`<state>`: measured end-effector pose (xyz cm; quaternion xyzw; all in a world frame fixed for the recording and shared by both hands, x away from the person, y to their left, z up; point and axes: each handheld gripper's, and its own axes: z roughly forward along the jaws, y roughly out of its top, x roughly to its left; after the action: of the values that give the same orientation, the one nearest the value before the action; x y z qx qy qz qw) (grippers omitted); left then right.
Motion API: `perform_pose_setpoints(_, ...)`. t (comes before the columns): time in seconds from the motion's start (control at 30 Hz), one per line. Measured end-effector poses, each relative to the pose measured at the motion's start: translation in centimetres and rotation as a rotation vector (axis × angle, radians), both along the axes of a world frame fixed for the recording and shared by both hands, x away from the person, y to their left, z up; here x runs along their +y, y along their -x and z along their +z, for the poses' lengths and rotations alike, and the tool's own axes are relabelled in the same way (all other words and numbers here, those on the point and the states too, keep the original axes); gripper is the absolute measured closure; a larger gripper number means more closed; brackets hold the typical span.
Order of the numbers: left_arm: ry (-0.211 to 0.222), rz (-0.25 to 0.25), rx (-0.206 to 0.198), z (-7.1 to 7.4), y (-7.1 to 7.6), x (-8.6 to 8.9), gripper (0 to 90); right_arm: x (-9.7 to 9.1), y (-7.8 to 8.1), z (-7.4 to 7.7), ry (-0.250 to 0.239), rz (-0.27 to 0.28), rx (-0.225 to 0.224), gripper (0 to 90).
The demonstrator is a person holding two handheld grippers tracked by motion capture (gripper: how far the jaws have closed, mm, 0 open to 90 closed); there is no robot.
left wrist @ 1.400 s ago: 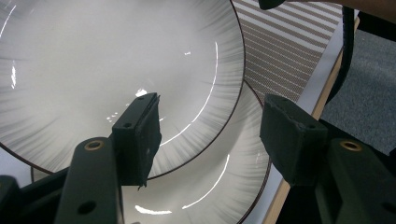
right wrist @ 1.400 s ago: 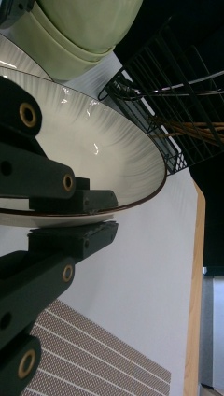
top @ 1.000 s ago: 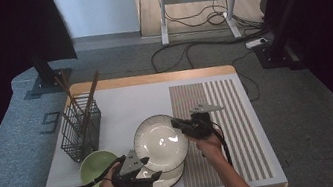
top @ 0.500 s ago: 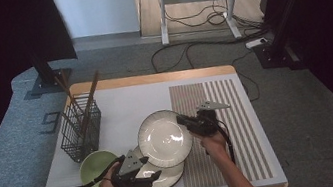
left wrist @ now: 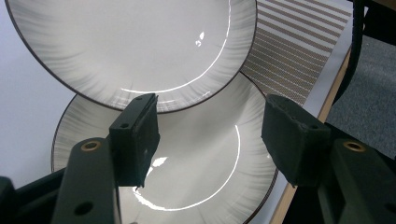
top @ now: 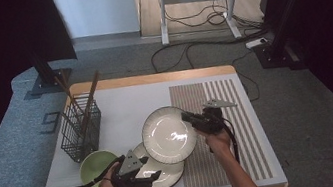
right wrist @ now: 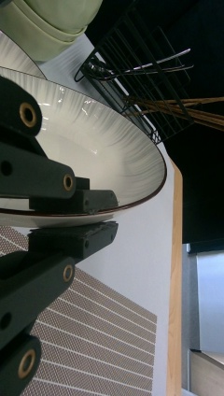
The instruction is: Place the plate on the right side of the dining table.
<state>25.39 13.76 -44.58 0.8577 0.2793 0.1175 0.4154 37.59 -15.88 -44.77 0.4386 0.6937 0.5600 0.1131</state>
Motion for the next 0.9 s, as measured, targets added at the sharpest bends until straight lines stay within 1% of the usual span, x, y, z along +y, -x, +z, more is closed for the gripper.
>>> perform_pose_setpoints(0.37, -0.005, -0.001, 0.001, -0.1, -0.1, 0.0, 36.6, -0.7, -0.1, 0.1, -0.006, -0.013, -0.002, 83.7)
perform_pose_setpoints(0.73, -0.007, 0.000, -0.003, 0.0, 0.0, 0.0, 36.7, -2.0, -0.2, 0.1, -0.024, -0.049, 0.003, 83.6)
perform_pose_setpoints(0.9, 0.000, 0.005, -0.013, 0.0, 0.0, 0.0, 37.0, -2.3, -0.3, 0.0, -0.016, -0.058, 0.004, 83.5)
